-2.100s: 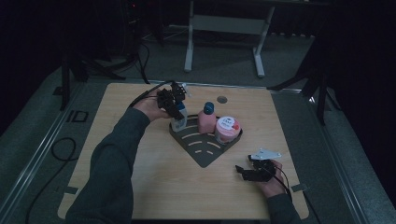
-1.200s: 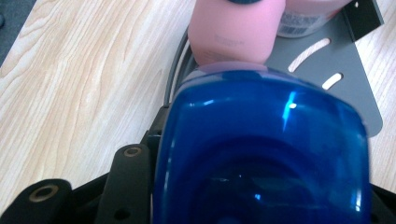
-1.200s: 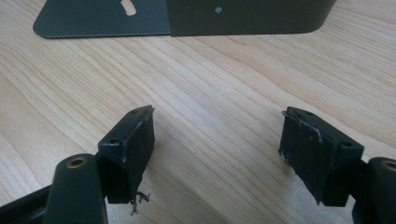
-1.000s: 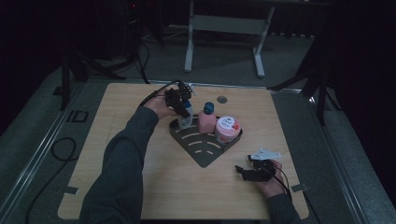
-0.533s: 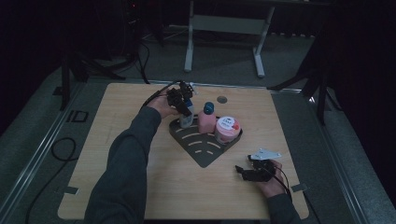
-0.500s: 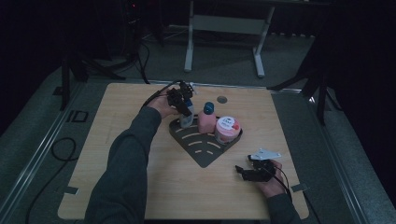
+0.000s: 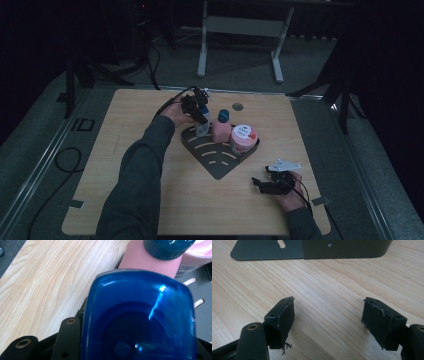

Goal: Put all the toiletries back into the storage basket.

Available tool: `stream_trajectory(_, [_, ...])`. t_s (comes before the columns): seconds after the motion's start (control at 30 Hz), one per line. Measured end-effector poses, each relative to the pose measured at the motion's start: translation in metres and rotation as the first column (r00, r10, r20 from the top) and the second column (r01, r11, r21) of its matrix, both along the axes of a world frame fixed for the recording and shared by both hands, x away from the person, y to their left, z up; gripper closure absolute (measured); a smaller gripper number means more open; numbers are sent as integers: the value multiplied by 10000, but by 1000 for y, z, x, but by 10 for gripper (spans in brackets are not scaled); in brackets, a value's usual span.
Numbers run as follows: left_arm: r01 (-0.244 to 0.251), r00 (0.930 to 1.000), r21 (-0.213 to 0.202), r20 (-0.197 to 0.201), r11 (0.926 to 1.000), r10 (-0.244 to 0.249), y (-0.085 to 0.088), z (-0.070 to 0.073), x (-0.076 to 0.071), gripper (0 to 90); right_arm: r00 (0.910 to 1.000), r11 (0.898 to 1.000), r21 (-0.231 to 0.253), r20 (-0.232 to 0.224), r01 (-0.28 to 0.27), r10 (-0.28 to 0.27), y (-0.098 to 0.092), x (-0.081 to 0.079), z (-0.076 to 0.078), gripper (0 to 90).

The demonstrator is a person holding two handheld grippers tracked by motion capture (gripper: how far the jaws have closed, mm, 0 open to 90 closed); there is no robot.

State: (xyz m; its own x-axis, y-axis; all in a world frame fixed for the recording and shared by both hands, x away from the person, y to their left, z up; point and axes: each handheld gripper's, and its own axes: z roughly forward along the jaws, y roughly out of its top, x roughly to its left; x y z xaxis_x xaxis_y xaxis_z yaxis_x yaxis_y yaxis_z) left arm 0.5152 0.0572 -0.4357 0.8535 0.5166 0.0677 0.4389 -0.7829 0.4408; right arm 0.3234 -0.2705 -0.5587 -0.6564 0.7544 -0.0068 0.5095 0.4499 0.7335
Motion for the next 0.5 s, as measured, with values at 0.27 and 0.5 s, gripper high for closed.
stream_trajectory(0.27, [-58,10000,-136,68,9999,59,-5,-4,1,545,10000,10000,4,-5,-3,3,0,0,0,256])
stream_trajectory(0.5, [-47,9999,-279,134,9996,51,-6,-4,2,546,10000,10000,2,-7,-5,5,0,0,0,256])
